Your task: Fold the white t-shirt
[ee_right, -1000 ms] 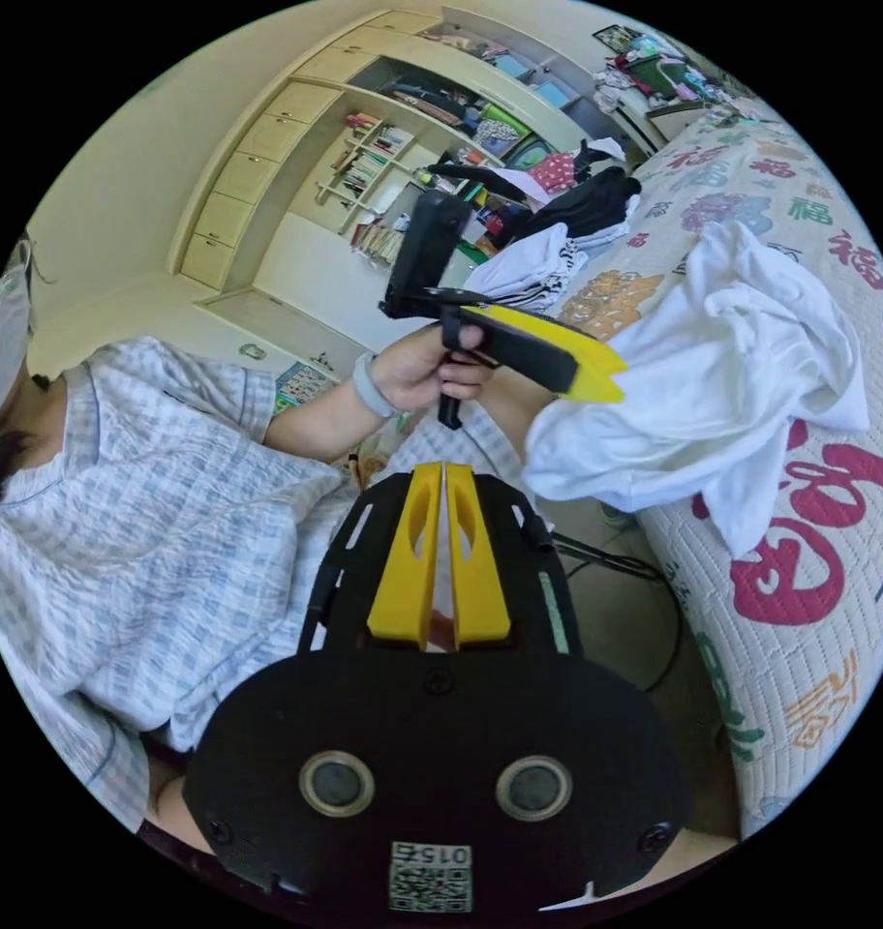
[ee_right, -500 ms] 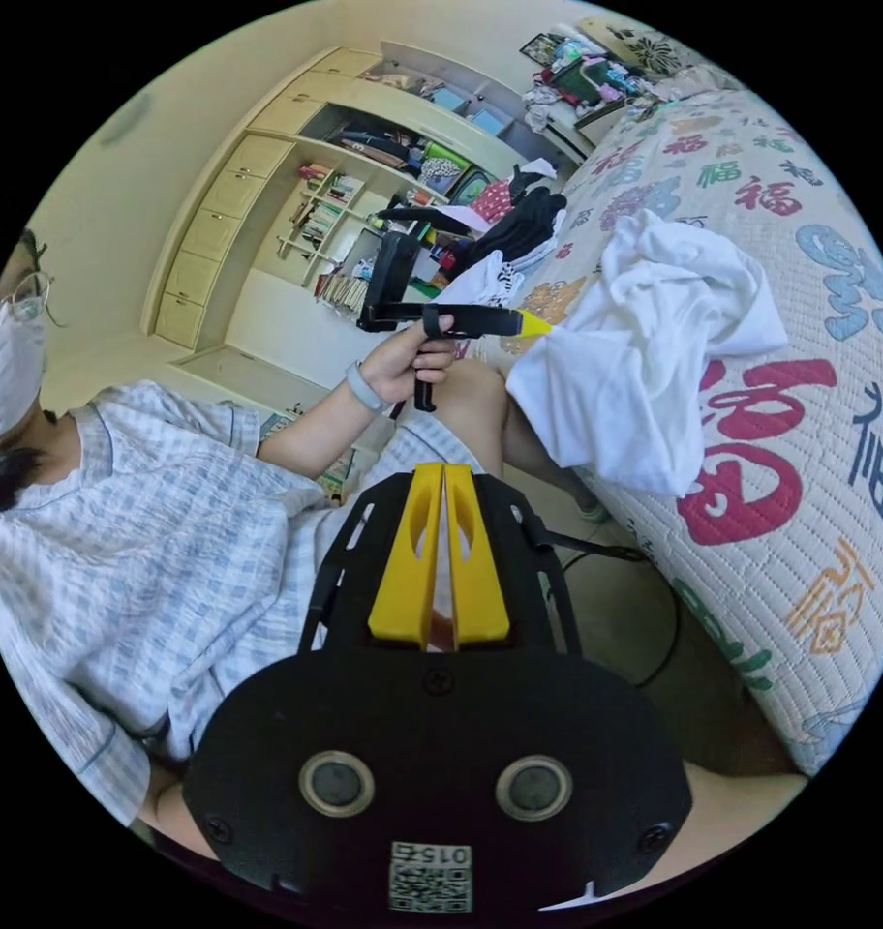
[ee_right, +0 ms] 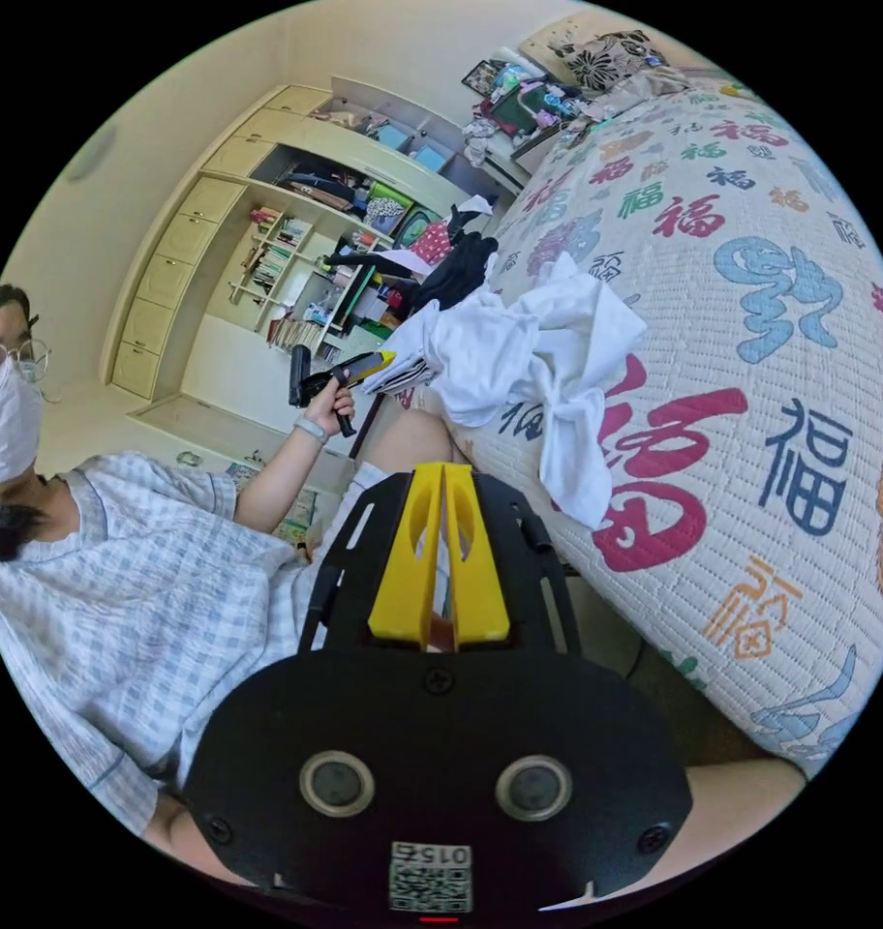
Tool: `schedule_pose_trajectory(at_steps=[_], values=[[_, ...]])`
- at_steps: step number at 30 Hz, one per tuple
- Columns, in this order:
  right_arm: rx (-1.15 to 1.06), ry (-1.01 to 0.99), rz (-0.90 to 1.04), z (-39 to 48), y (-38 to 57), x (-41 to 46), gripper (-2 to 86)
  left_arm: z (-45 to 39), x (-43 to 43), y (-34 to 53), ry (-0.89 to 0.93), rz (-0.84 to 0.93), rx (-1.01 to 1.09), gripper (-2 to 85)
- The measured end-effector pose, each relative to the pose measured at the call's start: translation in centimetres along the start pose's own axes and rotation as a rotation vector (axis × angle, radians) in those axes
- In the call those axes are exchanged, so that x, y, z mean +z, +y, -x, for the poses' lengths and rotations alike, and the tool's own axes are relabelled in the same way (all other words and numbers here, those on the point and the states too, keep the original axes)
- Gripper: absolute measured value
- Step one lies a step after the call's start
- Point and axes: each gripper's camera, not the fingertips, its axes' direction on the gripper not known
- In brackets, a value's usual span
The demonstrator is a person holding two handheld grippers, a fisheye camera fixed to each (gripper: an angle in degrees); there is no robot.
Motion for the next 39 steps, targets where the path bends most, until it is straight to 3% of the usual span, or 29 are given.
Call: schedule_pose_trajectory(at_steps=[6, 11, 14, 17, 19, 22, 24, 27, 31, 33, 36, 39], values=[[-0.119, 0.173, 0.003, 1.7, -9.4, 3.8, 4.6, -4.2, 3.3, -2.3, 0.019, 0.038, 0.193, 9.9], [-0.052, 0.319, 0.208, 0.2, -16.0, 12.6, 7.9, -6.2, 8.3, -4.7, 0.017, 0.072, 0.247, 9.1], [-0.072, 0.308, 0.263, 1.5, -16.5, 15.7, 2.0, -6.4, 9.3, -6.3, 0.043, 0.092, 0.288, 8.7], [-0.283, 0.211, 0.244, 6.6, -14.8, 16.1, 1.0, -6.0, 9.8, -6.8, 0.067, 0.145, 0.327, 8.9], [-0.401, 0.103, 0.395, 9.3, -12.9, 18.1, 1.0, -5.4, 9.9, -6.3, 0.088, 0.155, 0.323, 8.9], [-0.401, 0.029, 0.630, 9.1, -10.5, 21.8, 1.8, -5.1, 11.2, -5.1, 0.118, 0.217, 0.324, 8.4], [-0.353, -0.036, 0.690, 8.4, -9.9, 22.3, 3.1, -5.2, 14.1, -4.1, 0.028, 0.421, 0.343, 6.2], [-0.329, -0.044, 0.579, 8.4, -11.2, 19.3, 5.4, -4.8, 15.9, -2.8, -0.008, 0.549, 0.331, 4.8], [-0.366, 0.260, 0.374, 8.6, -16.1, 15.1, 7.4, -4.8, 14.5, -2.6, -0.040, 0.436, 0.308, 5.9], [-0.355, 0.316, 0.347, 8.1, -18.4, 14.8, 8.8, -5.1, 13.8, -2.6, -0.057, 0.363, 0.293, 7.5], [-0.329, 0.367, 0.399, 6.8, -21.5, 16.6, 9.9, -5.9, 14.5, -2.7, -0.105, 0.324, 0.315, 8.6], [-0.283, 0.422, 0.549, 5.5, -22.9, 19.3, 4.0, -5.9, 18.5, -2.9, -0.096, 0.482, 0.312, 7.1]])
